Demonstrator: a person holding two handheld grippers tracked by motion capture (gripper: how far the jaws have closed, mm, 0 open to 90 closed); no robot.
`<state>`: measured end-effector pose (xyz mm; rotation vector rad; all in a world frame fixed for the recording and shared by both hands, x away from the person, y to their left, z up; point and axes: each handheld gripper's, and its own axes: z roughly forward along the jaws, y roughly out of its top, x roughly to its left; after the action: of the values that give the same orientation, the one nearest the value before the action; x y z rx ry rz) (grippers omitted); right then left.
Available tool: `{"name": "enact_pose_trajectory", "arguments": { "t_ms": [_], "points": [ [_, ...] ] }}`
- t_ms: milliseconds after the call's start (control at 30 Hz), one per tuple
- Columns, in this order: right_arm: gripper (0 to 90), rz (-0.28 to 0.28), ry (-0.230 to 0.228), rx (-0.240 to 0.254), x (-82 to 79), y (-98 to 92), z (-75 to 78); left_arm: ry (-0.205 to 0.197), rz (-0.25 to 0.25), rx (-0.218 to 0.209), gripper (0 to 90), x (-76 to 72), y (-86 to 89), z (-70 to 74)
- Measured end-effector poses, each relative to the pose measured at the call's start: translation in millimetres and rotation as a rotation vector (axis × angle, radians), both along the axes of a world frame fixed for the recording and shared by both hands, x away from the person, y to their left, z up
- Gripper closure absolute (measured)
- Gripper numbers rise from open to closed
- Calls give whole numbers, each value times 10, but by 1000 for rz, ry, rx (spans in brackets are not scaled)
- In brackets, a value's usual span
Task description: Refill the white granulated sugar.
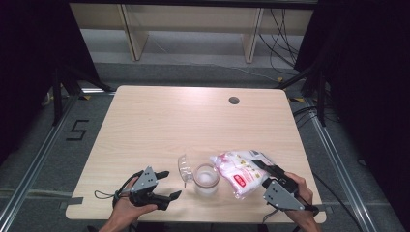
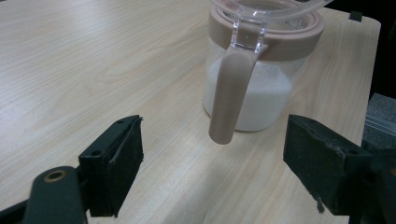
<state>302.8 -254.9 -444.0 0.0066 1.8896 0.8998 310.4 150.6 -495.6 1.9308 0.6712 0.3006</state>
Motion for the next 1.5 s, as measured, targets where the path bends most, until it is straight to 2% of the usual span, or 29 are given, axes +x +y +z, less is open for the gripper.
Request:
{"name": "enact_pose_trajectory", "arguments": {
  "t_ms": [33, 67, 100, 200, 233, 267, 300, 333, 367, 500, 533, 567, 600, 700, 733, 767, 800, 933, 1000, 1033, 1133, 1167, 1233, 1267, 1300, 1333, 1367, 1433, 1500],
  "points": [
    [833, 0, 0, 0, 0, 0, 0, 1, 1, -2, 196, -1, -1, 0],
    [837, 2, 33, 52, 4, -10, 7, 0, 1, 1, 196, 1, 2, 0],
    [837, 2, 33, 52, 4, -10, 7, 0, 1, 1, 196, 1, 2, 0],
    [843, 11, 79, 128, 35, -30, 13, 0, -2, 2, 196, 0, 1, 0],
    [850, 10, 113, 163, 55, -41, 9, 0, -1, 2, 196, -1, 1, 0],
    [850, 10, 113, 163, 55, -41, 9, 0, -1, 2, 196, -1, 2, 0],
    [851, 10, 166, 236, 66, -48, -11, 2, 7, 5, 196, -5, 3, 2],
    [851, 17, 186, 264, 87, -62, -12, 2, 8, 4, 197, -5, 2, 2],
    [851, 17, 186, 264, 87, -62, -12, 2, 8, 4, 196, -5, 2, 2],
    [854, 9, 270, 381, 144, -109, -35, -1, 0, 11, 197, 2, 5, 0],
    [855, 10, 297, 427, 173, -135, -47, 1, 2, 8, 197, 2, 2, -2],
    [855, 10, 297, 427, 173, -135, -47, 1, 2, 8, 197, 2, 2, -2],
    [855, 9, 319, 449, 181, -148, -53, -9, -7, 17, 197, 9, 7, 1],
    [860, 4, 335, 504, 276, -222, -100, -9, -7, 10, 197, 11, 3, -6],
    [860, 4, 335, 504, 276, -222, -100, -7, -7, 12, 197, 11, 4, -5],
    [860, 8, 360, 524, 290, -234, -118, -7, -7, 11, 197, 12, 3, -5],
    [862, -10, 382, 548, 317, -266, -147, -8, -8, 10, 197, 14, 1, -7],
    [862, -22, 396, 575, 378, -322, -184, -6, -4, 18, 197, 15, 4, -8],
    [862, -28, 392, 588, 397, -333, -193, 4, 2, 5, 197, 9, -4, -13],
    [863, -33, 415, 590, 404, -344, -194, 4, 4, 2, 197, 9, -6, -15],
    [865, -45, 426, 612, 471, -363, -225, 2, 7, 7, 197, 7, -5, -15],
    [865, -37, 429, 616, 495, -368, -237, -7, -7, 14, 197, 18, 3, -13],
    [865, -44, 433, 624, 535, -379, -250, -4, -1, 6, 197, 15, -2, -14],
    [865, -55, 455, 641, 544, -376, -259, -9, -8, 8, 196, 20, 1, -14],
    [865, -61, 452, 663, 563, -368, -269, -12, -10, 15, 197, 23, 8, -11],
    [865, -57, 453, 655, 588, -375, -275, -11, -6, 7, 197, 21, 3, -12],
    [865, -69, 486, 673, 590, -362, -282, -11, -6, 7, 197, 21, 3, -12],
    [865, -59, 472, 671, 624, -367, -294, -11, -4, 4, 197, 20, 3, -12],
    [865, -41, 489, 682, 663, -373, -313, -11, -5, 3, 196, 19, 3, -12]
  ]
}}
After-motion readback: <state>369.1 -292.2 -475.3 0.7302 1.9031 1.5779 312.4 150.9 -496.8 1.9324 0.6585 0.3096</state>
